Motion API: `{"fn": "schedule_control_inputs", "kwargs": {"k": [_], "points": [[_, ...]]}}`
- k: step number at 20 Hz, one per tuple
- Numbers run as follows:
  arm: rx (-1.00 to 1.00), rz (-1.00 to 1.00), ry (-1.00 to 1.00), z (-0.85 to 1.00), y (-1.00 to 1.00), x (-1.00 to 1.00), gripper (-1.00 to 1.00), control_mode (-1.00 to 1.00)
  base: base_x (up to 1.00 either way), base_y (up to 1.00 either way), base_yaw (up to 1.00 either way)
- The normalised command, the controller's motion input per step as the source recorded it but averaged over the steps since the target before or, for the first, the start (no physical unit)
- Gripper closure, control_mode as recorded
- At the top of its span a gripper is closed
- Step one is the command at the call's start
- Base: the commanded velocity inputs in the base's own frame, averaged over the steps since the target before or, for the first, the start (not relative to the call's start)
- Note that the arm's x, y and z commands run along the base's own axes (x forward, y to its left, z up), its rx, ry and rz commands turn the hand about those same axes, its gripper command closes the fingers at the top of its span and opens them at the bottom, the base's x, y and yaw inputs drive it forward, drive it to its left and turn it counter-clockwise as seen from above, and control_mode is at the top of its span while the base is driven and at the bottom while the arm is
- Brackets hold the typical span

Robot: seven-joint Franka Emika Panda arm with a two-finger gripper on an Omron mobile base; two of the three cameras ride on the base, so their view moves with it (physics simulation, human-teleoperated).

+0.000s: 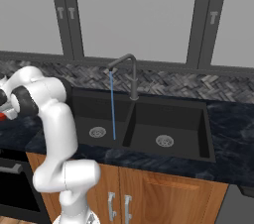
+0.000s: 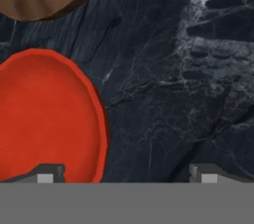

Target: Rinse each bowl for a few seconds and place them down in the sink or on the counter.

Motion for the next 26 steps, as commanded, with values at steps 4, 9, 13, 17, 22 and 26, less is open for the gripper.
{"fn": "schedule_control_inputs", "kwargs": {"k": [4,9,13,17,22,26], "points": [[0.00,0.00,0.00,-0.20,0.26,0.23,-1.00,-1.00,0.00,0.00,0.00],[-0.01,0.00,0.00,-0.31,0.26,0.18,-1.00,-1.00,0.00,0.00,0.00],[-0.01,0.00,0.00,-0.28,0.23,0.18,-1.00,-1.00,0.00,0.00,0.00],[0.00,0.00,0.00,-0.23,0.19,0.24,-1.00,-1.00,0.00,0.00,0.00],[0.00,0.00,0.00,-0.19,0.20,0.20,1.00,-1.00,0.00,0.00,0.00],[0.00,0.00,0.00,-0.01,0.05,0.14,1.00,-1.00,0.00,0.00,0.00]]}}
